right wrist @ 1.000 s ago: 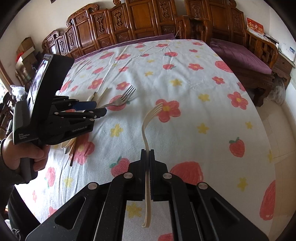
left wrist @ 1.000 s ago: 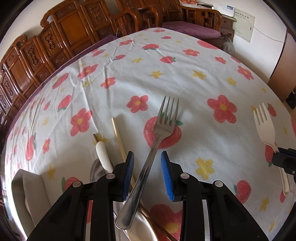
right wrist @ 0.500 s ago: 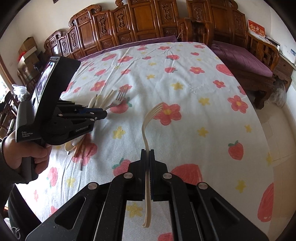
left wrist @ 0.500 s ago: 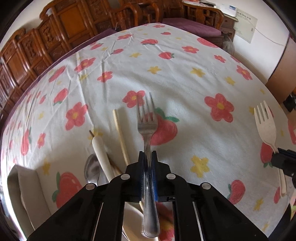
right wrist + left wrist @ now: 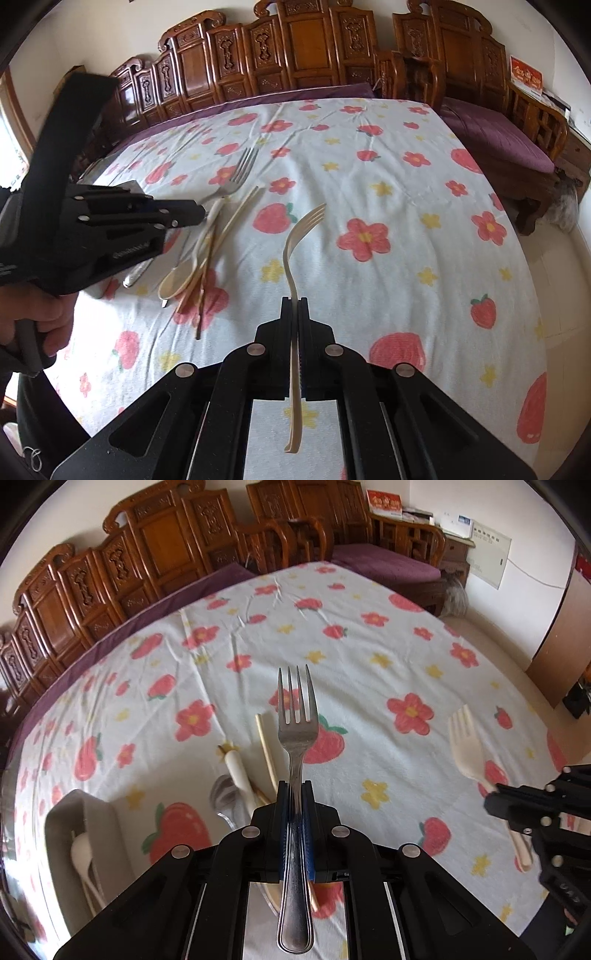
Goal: Organize utensils
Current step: 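Carry the metal fork and white fork over the metal tray with both grippers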
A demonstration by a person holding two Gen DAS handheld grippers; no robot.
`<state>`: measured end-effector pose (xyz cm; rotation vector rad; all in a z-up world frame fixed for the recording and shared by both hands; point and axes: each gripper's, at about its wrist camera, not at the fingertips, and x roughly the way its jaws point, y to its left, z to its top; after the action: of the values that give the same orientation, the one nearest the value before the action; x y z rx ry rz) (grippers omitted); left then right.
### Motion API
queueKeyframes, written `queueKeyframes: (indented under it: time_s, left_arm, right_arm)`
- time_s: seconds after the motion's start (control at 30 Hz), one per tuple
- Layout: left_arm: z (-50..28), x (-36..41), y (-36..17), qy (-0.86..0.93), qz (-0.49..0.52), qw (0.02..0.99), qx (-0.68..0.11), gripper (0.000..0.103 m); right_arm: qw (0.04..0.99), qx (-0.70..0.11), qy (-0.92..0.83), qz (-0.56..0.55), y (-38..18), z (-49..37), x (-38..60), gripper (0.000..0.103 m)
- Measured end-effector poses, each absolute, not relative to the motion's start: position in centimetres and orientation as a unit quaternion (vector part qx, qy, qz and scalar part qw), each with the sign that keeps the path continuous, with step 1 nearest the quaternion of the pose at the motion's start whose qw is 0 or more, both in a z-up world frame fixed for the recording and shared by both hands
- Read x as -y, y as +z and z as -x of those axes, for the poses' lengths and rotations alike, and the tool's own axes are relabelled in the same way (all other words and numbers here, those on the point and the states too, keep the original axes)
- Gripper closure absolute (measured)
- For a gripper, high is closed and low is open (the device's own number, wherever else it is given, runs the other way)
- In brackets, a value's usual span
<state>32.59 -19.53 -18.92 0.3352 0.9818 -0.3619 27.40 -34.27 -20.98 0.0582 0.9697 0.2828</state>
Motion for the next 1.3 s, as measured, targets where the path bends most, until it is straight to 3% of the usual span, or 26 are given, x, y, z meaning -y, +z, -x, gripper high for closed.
queueKeyframes:
  time_s: [0.6,1.3]
  left_arm:
    - [-28.4,12.8,-14.3,-0.141,-0.138,0.879,-0.435,0.097]
    - [-29.8,0.5,-15.0,-0.061,-0.084,0.89,-0.443,0.096]
  right_arm:
    - [0.878,-0.443,0.184,0.002,-19.1,-25.8,29.4,0.099]
    - [0.88,-0.423,0.215,0.028,-15.6,-27.8,21.0,0.099]
